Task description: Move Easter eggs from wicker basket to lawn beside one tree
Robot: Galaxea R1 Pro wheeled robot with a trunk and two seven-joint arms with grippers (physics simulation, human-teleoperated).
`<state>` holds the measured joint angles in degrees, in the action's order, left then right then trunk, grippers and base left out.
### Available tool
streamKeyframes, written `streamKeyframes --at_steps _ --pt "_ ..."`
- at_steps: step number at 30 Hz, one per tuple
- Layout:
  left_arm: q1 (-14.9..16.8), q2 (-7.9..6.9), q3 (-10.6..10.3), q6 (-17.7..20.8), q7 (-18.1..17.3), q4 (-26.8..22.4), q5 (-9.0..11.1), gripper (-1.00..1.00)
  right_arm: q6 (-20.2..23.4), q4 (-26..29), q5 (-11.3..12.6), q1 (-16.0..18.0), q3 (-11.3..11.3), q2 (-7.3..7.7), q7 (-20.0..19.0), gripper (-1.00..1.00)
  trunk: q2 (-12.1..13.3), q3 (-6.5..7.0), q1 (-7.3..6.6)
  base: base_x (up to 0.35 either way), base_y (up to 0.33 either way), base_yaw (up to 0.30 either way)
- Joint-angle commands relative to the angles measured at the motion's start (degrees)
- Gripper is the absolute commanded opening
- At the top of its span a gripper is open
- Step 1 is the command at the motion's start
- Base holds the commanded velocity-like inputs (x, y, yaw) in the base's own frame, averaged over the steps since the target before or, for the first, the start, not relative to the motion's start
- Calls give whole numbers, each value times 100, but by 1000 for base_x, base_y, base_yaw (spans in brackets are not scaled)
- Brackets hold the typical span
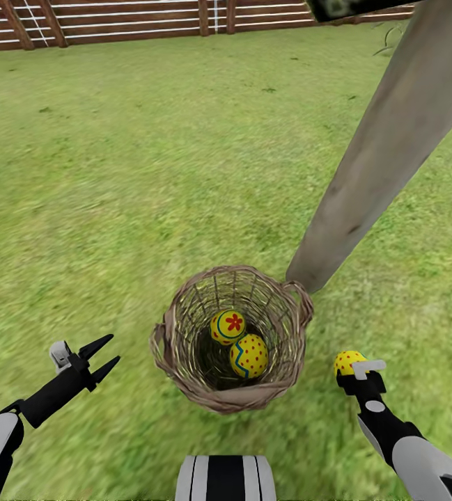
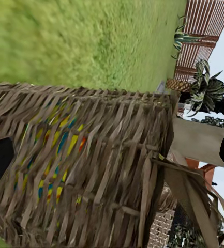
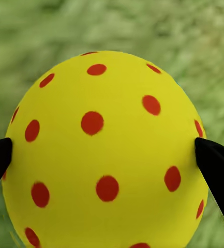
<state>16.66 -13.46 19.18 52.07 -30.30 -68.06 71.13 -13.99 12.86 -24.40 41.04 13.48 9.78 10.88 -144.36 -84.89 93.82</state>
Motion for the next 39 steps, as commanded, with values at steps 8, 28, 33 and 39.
streamKeyframes --at_steps 8,28,33,39 --pt "4 1 7 32 -20 3 -3 100 -40 -98 -30 2 41 -2 -24 -100 -4 -71 9 0 0 0" --pt "4 1 16 32 -108 234 0 100 -86 -100 -30 1 32 -2 -42 100 -4 -71 9 0 0 0" --pt "4 1 16 34 -108 232 2 100 -86 -100 -30 2 34 0 -42 100 1 18 -1 0 0 0" --pt "2 1 16 32 -108 231 -2 100 -86 -100 -30 3 39 4 -42 100 9 151 -17 0 0 0"
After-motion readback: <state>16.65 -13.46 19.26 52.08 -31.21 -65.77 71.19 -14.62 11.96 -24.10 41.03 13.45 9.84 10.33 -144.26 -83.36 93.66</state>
